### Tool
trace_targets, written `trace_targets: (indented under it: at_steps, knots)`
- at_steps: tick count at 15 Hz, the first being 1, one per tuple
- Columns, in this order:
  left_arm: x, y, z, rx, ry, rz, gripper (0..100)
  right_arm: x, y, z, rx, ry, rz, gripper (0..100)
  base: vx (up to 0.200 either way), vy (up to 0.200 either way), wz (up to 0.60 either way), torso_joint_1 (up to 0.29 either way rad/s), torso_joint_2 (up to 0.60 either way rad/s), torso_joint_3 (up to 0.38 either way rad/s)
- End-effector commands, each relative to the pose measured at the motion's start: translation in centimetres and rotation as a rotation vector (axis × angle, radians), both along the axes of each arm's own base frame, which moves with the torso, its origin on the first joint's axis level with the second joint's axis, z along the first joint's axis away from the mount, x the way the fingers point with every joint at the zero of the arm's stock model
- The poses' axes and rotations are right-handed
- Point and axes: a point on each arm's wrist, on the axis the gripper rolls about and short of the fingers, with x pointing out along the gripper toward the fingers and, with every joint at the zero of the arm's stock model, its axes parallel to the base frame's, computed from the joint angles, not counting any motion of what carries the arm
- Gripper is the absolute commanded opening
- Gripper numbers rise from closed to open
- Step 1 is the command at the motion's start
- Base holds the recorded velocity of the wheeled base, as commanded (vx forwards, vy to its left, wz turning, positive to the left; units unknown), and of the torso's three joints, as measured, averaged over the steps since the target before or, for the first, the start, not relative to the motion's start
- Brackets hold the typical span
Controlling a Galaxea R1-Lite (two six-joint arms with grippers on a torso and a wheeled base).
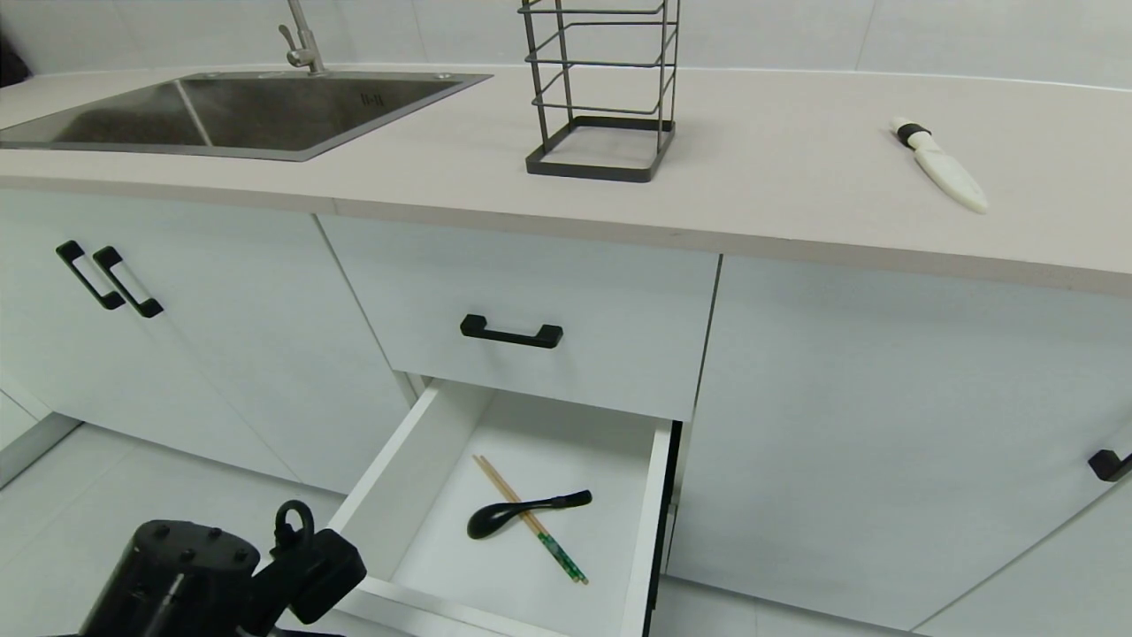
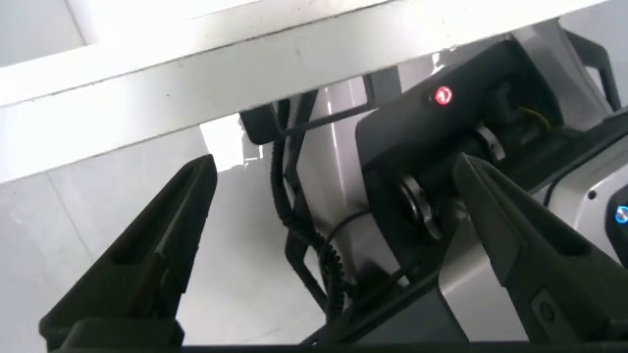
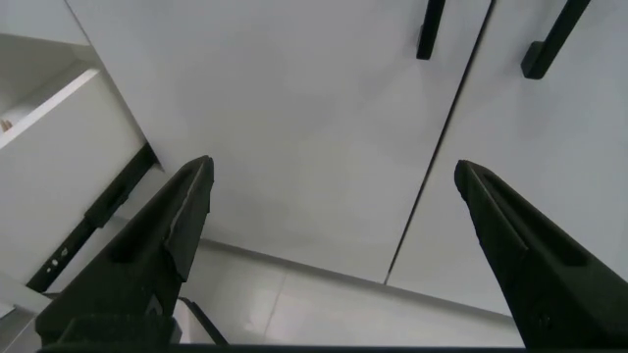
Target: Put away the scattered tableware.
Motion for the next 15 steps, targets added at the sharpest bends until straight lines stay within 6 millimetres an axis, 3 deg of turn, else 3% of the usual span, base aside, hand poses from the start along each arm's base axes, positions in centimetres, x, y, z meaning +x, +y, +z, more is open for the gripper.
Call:
trace_targets:
  at_steps: [1, 4, 11, 15]
  knots:
    - [0.7, -0.3, -0.2, 0.008, 0.004, 0.008, 100, -0.1, 0.0, 0.0, 0.000, -0.008, -0.001, 100, 0.000, 0.000, 0.00, 0.000, 0.00, 0.000]
    - [2.7, -1.3, -1.2, -0.010, -0.057, 0.016, 100, -0.1, 0.0, 0.0, 0.000, -0.008, 0.001, 100, 0.000, 0.000, 0.00, 0.000, 0.00, 0.000]
    - [4.6, -1.9, -1.3, -0.045, -0.150, 0.045, 100, -0.1, 0.0, 0.0, 0.000, -0.008, 0.001, 100, 0.000, 0.000, 0.00, 0.000, 0.00, 0.000]
    - [7.4, -1.9, -2.6, -0.074, -0.228, 0.094, 100, -0.1, 0.0, 0.0, 0.000, -0.009, 0.001, 100, 0.000, 0.000, 0.00, 0.000, 0.00, 0.000]
